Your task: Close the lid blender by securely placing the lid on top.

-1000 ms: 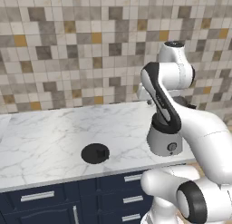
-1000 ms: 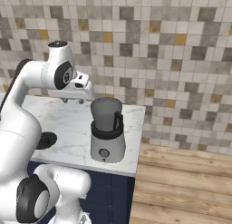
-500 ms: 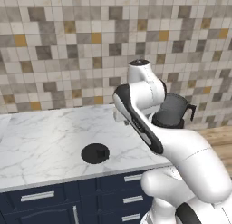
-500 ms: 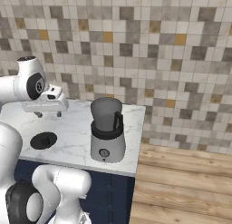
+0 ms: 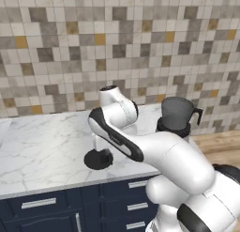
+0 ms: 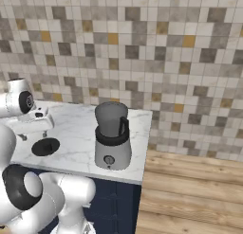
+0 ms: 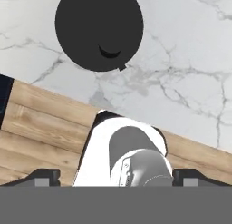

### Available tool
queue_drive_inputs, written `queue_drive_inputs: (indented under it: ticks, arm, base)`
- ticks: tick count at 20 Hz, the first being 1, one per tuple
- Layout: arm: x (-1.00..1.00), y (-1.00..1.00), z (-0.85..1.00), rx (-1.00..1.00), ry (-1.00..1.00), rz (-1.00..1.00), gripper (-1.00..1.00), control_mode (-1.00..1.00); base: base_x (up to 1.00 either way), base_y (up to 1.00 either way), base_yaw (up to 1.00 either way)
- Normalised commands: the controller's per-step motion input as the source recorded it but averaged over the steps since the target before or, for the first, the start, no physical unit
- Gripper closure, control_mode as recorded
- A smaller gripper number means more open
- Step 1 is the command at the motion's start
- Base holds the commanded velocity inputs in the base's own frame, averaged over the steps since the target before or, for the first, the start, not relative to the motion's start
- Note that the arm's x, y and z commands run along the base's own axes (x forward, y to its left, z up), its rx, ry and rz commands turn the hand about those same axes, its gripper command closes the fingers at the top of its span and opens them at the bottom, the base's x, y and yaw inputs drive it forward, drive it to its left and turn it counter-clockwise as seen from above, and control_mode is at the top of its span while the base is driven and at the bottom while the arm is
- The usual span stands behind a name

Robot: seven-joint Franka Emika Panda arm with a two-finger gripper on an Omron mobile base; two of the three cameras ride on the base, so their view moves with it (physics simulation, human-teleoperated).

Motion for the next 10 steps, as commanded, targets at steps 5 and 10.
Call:
queue_drive_inputs:
  ticks: [5,10]
  arm:
    - [0.04,0.46,-0.55,-0.03,0.19,0.09,-1.0,-1.0]
    - [0.21,0.08,-0.38,-0.02,0.05,0.05,-1.0,-1.0]
  base:
    - [0.0,0.0,0.0]
    - [0.0,0.0,0.0]
